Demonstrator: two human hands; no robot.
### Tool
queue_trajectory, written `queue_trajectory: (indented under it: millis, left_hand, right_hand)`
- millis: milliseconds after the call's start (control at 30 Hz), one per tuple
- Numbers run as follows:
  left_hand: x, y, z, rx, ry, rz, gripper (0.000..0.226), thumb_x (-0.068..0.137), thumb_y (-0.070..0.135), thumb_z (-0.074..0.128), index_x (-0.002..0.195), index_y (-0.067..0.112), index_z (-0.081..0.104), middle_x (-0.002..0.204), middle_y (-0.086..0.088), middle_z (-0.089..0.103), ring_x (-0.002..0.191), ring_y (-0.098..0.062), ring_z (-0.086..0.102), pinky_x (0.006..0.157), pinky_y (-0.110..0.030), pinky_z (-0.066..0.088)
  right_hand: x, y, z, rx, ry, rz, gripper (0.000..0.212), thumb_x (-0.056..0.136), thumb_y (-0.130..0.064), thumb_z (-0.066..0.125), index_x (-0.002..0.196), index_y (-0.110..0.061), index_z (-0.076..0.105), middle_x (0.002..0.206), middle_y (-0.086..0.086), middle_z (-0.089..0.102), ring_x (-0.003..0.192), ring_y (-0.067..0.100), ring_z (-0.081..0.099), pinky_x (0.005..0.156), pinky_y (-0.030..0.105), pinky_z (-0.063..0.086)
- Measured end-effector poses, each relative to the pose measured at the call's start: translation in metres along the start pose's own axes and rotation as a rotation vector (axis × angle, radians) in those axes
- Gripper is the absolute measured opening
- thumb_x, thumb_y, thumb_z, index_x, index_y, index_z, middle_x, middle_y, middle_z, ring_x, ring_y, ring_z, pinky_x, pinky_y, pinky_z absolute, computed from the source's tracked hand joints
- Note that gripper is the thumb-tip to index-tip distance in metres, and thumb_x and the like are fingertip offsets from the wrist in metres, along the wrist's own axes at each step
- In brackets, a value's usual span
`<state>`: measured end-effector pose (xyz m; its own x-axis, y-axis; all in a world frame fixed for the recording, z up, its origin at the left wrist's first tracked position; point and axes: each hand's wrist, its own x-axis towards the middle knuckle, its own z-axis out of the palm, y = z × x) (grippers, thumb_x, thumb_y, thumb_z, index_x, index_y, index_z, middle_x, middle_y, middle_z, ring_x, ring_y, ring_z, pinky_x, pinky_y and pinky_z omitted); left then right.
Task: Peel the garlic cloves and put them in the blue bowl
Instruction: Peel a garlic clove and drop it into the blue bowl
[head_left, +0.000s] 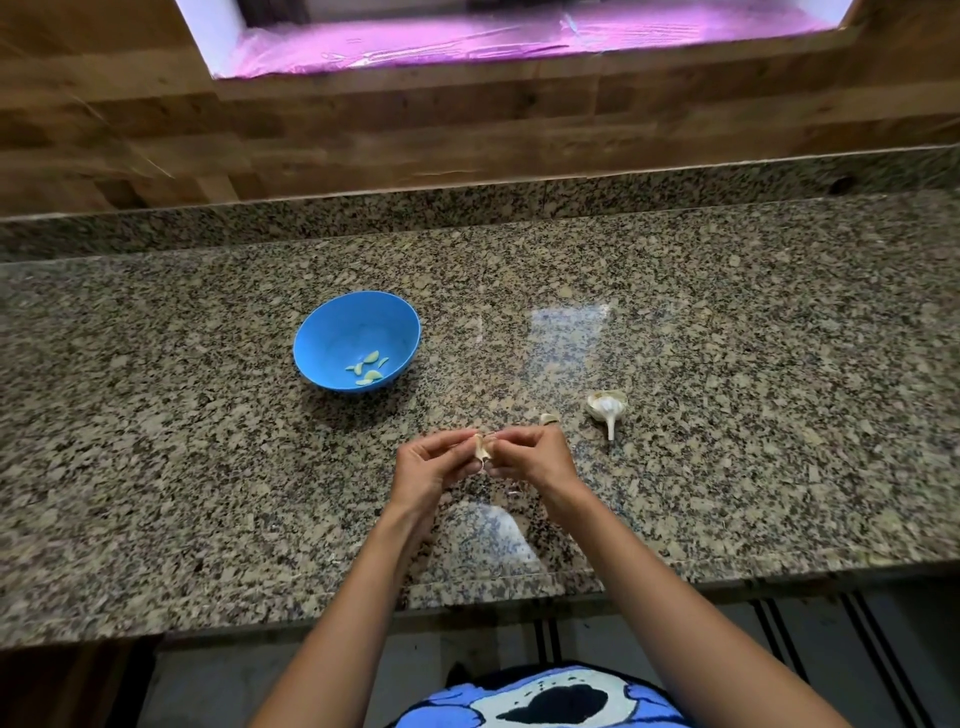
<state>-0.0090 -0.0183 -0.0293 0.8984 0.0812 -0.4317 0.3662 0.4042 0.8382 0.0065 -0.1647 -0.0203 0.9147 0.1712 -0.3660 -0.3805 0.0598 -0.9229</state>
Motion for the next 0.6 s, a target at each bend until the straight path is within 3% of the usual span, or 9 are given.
queue_trajectory:
  millis: [100, 167, 300, 400, 600]
  left_hand:
    - [0.0003, 0.0009, 0.0005, -0.123, -0.014, -0.067, 0.018, 0.070, -0.009, 0.064, 0.085, -0.001, 0.070, 0.081, -0.014, 0.072, 0.059, -0.017, 0.066, 0.054, -0.020, 0.056]
    - [0.0006, 0.0010, 0.0008, -0.125, -0.019, -0.074, 0.019, 0.066, -0.005, 0.066, 0.082, 0.002, 0.073, 0.080, -0.014, 0.072, 0.058, -0.017, 0.066, 0.055, -0.020, 0.057]
    - [0.0027, -0.0002, 0.0003, 0.139, -0.034, 0.042, 0.016, 0.076, -0.005, 0.067, 0.089, 0.002, 0.072, 0.084, -0.013, 0.073, 0.069, -0.019, 0.066, 0.066, -0.025, 0.058]
    - [0.0033, -0.0015, 0.0008, 0.239, -0.022, 0.108, 0.015, 0.078, -0.004, 0.068, 0.093, -0.002, 0.070, 0.088, -0.017, 0.072, 0.073, -0.023, 0.066, 0.070, -0.028, 0.058]
    - [0.0015, 0.0004, 0.0033, 0.089, -0.029, 0.058, 0.015, 0.077, -0.007, 0.065, 0.088, 0.001, 0.070, 0.084, -0.012, 0.072, 0.069, -0.019, 0.066, 0.065, -0.024, 0.058]
  right_hand:
    - [-0.0009, -0.0029, -0.0005, 0.160, -0.012, 0.112, 0.006, 0.083, 0.003, 0.062, 0.087, 0.002, 0.067, 0.076, 0.012, 0.069, 0.062, 0.017, 0.066, 0.062, 0.022, 0.057]
    - [-0.0004, -0.0022, 0.0009, 0.138, -0.012, 0.093, 0.008, 0.084, -0.001, 0.062, 0.091, 0.002, 0.066, 0.079, 0.013, 0.069, 0.064, 0.018, 0.066, 0.063, 0.022, 0.057]
    - [0.0008, 0.0011, 0.0043, 0.005, 0.004, -0.002, 0.019, 0.081, -0.016, 0.068, 0.094, -0.002, 0.067, 0.080, 0.009, 0.070, 0.067, 0.018, 0.067, 0.063, 0.024, 0.057]
    - [0.0022, 0.0018, 0.0036, 0.017, 0.038, -0.027, 0.010, 0.080, -0.011, 0.068, 0.086, -0.003, 0.069, 0.077, 0.012, 0.070, 0.062, 0.017, 0.065, 0.059, 0.022, 0.056]
    - [0.0031, -0.0025, -0.0040, 0.108, -0.021, 0.019, 0.007, 0.082, -0.004, 0.065, 0.087, 0.000, 0.068, 0.069, 0.010, 0.068, 0.054, 0.013, 0.063, 0.056, 0.020, 0.056]
